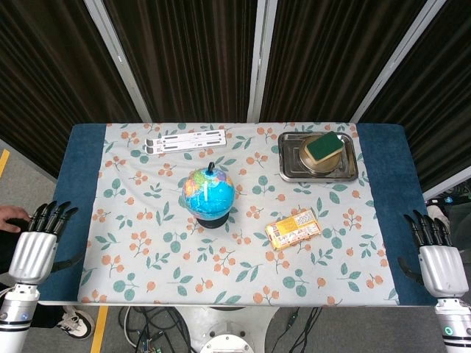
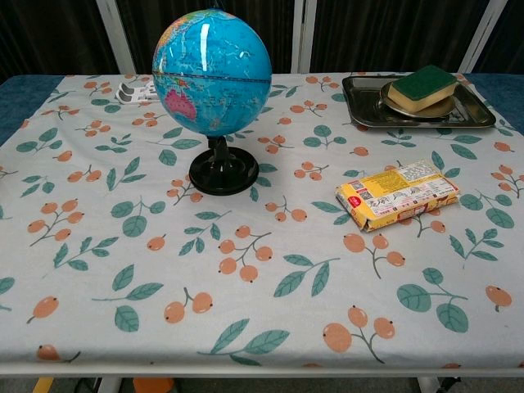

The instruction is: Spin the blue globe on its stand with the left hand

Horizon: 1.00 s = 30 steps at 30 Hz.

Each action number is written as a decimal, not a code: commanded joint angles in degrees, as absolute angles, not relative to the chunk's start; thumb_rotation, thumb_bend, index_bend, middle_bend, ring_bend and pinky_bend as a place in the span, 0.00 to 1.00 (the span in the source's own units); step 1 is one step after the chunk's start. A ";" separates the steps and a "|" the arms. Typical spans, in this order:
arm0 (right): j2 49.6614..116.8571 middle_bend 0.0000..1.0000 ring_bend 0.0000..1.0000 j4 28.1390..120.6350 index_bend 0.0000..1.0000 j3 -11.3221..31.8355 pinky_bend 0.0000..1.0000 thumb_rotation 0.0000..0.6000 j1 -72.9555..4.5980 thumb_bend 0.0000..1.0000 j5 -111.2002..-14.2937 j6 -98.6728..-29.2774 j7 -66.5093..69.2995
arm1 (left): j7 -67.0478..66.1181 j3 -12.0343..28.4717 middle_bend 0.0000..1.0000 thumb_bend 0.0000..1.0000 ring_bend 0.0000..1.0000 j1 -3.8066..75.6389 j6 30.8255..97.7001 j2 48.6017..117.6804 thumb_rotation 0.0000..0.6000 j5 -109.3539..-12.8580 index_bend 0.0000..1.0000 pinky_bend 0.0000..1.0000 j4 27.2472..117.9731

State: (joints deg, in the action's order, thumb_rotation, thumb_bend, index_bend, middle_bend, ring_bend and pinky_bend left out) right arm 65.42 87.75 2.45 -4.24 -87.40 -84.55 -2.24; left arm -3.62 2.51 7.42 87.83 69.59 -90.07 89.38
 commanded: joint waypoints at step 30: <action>65.43 0.00 0.00 87.18 0.00 2.43 0.00 1.00 -4.33 0.22 -86.94 -83.93 -1.71 | -14.58 9.02 0.10 0.04 0.00 25.93 73.25 75.35 1.00 -97.08 0.15 0.08 99.52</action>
